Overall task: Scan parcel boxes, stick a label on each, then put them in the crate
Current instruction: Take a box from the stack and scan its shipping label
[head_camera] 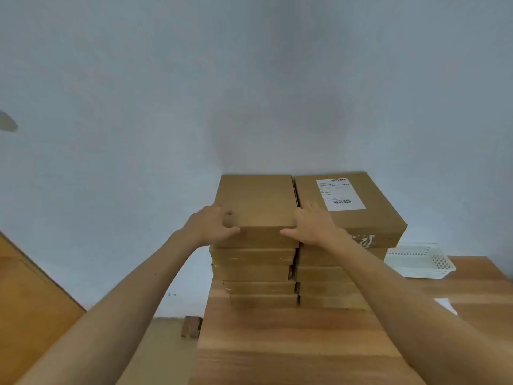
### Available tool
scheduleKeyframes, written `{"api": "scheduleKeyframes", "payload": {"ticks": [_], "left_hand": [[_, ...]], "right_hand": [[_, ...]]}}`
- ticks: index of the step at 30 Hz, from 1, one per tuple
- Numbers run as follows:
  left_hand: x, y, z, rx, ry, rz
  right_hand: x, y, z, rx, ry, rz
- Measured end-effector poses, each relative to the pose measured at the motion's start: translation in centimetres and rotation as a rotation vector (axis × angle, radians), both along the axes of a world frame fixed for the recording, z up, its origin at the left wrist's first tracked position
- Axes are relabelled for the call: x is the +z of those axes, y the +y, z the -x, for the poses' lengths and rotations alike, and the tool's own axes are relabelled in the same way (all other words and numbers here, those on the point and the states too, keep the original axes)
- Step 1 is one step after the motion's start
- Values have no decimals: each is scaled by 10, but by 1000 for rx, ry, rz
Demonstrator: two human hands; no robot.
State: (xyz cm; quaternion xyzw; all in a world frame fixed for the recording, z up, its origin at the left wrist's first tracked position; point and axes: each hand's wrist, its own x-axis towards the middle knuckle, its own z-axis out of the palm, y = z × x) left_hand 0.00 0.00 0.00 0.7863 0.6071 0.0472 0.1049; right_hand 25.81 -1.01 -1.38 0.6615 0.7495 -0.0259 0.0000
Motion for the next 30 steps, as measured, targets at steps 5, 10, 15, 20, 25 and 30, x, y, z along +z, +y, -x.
{"api": "scheduleKeyframes", "payload": {"ticks": [5,10,15,20,25,30], "left_hand": [[-18,9,20,69,-49,15],[-41,19,36,152,-243,77],[-69,26,49,190,-467,49],[-84,10,59,169,-678,-27],[-99,-2,66,221,-797,-13],[-105,-7,66,231,-863,49]], "right_hand": [[-17,7,6,-81,3,-25],[-29,10,19,-187,52,-78],[-37,11,26,-266,194,-131],[-47,-8,28,-297,322,-175],[-65,-30,34,-299,445,-174],[-75,-43,36,-390,864,-47]]}}
